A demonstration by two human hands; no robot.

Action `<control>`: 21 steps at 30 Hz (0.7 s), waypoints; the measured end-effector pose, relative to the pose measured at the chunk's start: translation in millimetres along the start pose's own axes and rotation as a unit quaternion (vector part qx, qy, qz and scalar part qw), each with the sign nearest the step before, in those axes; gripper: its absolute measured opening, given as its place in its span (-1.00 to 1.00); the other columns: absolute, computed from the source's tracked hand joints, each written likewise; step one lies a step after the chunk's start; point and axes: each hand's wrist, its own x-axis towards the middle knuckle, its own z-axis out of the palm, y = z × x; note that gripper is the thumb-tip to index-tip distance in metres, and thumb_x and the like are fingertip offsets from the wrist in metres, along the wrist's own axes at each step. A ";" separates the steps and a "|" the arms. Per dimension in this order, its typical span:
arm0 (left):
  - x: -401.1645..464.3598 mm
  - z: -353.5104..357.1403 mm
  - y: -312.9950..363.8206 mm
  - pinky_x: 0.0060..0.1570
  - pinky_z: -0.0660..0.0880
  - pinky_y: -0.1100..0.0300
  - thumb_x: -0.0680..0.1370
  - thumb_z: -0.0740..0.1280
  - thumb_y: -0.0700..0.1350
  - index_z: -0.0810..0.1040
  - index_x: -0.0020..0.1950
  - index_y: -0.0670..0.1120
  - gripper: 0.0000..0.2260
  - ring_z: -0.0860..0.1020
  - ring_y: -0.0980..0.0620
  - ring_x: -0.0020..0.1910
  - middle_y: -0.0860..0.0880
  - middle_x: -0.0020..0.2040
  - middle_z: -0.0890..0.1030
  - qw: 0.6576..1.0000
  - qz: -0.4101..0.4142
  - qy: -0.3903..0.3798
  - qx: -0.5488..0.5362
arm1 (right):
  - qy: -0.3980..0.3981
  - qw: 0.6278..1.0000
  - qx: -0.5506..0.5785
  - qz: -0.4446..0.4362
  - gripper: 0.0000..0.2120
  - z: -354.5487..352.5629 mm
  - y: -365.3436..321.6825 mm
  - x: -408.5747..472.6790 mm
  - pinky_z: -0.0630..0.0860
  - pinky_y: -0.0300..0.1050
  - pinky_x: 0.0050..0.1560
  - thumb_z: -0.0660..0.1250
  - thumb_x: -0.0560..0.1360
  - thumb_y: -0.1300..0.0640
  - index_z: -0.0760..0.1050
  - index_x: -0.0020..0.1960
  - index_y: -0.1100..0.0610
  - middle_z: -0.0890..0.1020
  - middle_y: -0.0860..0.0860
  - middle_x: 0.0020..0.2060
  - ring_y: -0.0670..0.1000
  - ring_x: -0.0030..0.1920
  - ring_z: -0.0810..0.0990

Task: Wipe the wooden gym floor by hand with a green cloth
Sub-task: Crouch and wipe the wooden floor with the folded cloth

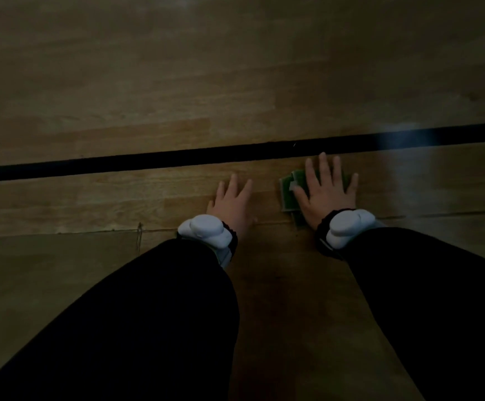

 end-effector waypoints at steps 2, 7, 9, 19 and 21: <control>8.0 -7.8 -2.0 0.46 0.01 -0.25 0.52 0.38 -0.01 -0.13 0.56 0.09 -0.19 -0.19 -0.18 0.54 -0.04 0.57 -0.22 0.999 -0.016 -0.033 0.025 | 0.018 1.000 -0.011 0.003 -0.31 6.2 1.2 1.6 -0.28 0.30 0.42 -0.13 0.55 -0.32 -0.27 0.55 -0.04 -0.29 -0.01 0.53 0.10 0.51 -0.33; 24.5 -21.1 3.9 0.37 -0.01 -0.42 0.38 0.50 0.04 -0.23 0.55 0.10 0.03 -0.26 -0.28 0.50 -0.09 0.53 -0.34 0.994 -0.082 -0.061 0.032 | 0.056 0.998 -0.028 -0.012 -0.34 11.6 5.6 3.0 -0.27 0.25 0.45 -0.13 0.57 -0.30 -0.23 0.55 -0.05 -0.25 -0.02 0.54 0.09 0.53 -0.29; 25.7 -20.2 3.7 0.42 0.00 -0.32 0.37 0.52 0.03 -0.27 0.55 0.03 0.08 -0.26 -0.32 0.49 -0.16 0.52 -0.35 0.993 -0.103 -0.056 0.012 | 0.060 0.998 -0.022 -0.013 -0.35 9.4 9.9 6.8 -0.28 0.25 0.44 -0.12 0.58 -0.28 -0.23 0.56 -0.05 -0.26 -0.02 0.54 0.09 0.52 -0.30; 30.2 -19.5 6.6 0.45 -0.02 -0.26 0.37 0.52 0.03 -0.29 0.55 -0.01 0.10 -0.25 -0.35 0.48 -0.21 0.51 -0.35 0.991 -0.112 -0.067 0.023 | 0.055 0.996 0.035 0.060 -0.37 15.7 -5.8 -9.0 -0.23 0.25 0.48 -0.07 0.61 -0.18 -0.25 0.56 0.00 -0.28 0.05 0.53 0.16 0.52 -0.29; 30.0 -17.9 4.8 0.45 -0.02 -0.26 0.36 0.52 0.04 -0.29 0.55 0.00 0.10 -0.25 -0.34 0.49 -0.19 0.52 -0.35 0.991 -0.113 -0.063 0.019 | 0.070 0.994 0.032 0.071 -0.38 10.5 2.6 4.2 -0.21 0.25 0.48 -0.06 0.61 -0.17 -0.24 0.55 -0.01 -0.26 0.04 0.54 0.16 0.52 -0.26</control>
